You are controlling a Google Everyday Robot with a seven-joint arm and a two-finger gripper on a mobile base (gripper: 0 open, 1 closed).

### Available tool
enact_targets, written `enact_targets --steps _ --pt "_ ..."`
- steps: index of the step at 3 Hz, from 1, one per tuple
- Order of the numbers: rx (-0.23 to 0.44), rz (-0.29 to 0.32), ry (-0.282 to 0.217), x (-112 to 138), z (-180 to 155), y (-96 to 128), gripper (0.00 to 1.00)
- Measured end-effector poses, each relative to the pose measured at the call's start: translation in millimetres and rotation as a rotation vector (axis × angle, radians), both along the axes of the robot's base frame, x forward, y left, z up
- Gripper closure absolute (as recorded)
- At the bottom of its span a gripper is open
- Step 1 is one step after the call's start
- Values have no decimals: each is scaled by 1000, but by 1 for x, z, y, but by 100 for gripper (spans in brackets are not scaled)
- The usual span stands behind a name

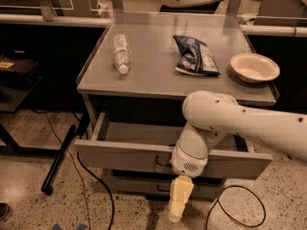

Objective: Open top drawer

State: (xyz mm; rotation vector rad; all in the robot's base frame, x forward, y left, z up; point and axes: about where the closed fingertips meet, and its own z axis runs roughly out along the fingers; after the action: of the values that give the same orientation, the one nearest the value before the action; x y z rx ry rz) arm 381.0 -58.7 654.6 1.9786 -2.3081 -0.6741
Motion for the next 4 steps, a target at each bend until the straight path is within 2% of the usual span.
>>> enact_targets --steps 3,4 --pt "72 -16 -37 -67 55 -41 0" --pt "80 -26 -46 -60 55 -37 0"
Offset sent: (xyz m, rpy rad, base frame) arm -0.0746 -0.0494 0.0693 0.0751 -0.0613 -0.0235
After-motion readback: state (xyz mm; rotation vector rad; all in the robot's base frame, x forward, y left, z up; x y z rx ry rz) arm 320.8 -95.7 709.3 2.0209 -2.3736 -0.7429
